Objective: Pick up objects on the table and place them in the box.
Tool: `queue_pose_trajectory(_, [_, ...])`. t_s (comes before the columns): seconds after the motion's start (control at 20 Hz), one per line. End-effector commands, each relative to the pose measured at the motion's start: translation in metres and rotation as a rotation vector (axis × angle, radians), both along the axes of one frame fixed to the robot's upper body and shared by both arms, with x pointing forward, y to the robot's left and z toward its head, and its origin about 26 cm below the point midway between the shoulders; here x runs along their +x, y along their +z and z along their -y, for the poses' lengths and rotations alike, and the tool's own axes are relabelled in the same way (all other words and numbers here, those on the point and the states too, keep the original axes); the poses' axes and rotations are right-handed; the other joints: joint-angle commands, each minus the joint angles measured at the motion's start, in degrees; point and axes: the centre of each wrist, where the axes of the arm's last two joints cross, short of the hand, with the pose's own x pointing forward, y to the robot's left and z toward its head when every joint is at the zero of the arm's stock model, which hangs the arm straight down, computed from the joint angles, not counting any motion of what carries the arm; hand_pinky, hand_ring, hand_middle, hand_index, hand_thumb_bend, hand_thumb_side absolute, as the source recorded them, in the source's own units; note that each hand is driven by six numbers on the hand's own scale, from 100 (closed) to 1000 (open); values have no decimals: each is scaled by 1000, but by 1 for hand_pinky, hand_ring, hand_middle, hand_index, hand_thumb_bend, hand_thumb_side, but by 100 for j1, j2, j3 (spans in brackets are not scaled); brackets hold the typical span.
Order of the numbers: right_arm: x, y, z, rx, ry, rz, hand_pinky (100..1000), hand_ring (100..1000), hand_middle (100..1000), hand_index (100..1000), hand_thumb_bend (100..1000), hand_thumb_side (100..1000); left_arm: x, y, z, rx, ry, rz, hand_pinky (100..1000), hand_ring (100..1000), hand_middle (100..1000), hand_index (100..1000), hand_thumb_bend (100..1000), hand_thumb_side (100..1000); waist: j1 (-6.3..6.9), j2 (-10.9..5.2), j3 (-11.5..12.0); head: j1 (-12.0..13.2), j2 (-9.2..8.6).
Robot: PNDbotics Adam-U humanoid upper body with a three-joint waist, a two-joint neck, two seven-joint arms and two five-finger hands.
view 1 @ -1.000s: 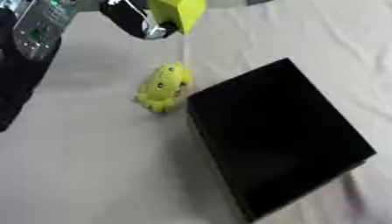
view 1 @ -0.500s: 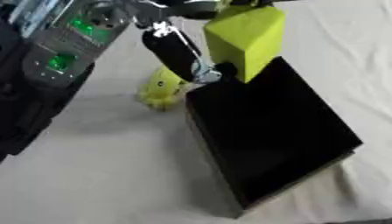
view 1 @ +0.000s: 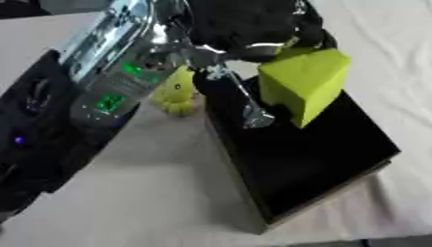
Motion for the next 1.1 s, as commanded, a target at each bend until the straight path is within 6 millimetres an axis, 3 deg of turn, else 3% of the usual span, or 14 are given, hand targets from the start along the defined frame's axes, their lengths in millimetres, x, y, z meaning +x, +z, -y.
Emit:
queue_pose_trajectory(0.05, [-3,9,1,-18,-5,29,856,790,683,833,100,1000,0,-3,6,12,3,20,716,696,617,726,100,444,-31,-73,1,-29,5])
queue_pose_trajectory(0.8, [-1,9,-3,8,13,37,856,790,680,831,100,1000,56,-73,28,69,83,-35,722,710,647,736,146,461,-52,59,-212,63,-154])
queue_pose_trajectory(1.0, [-1,9,-3,16,15,38,856,790,680,831,100,1000,67,-89,31,110,91,-35,742,732,673,762,208,481,-48,77,-244,78,-182])
queue_pose_trajectory(1.1, [-1,9,-3,18,15,40,856,789,679,831,100,1000,71,-96,31,134,101,-34,767,760,725,809,297,514,-48,82,-256,80,-192])
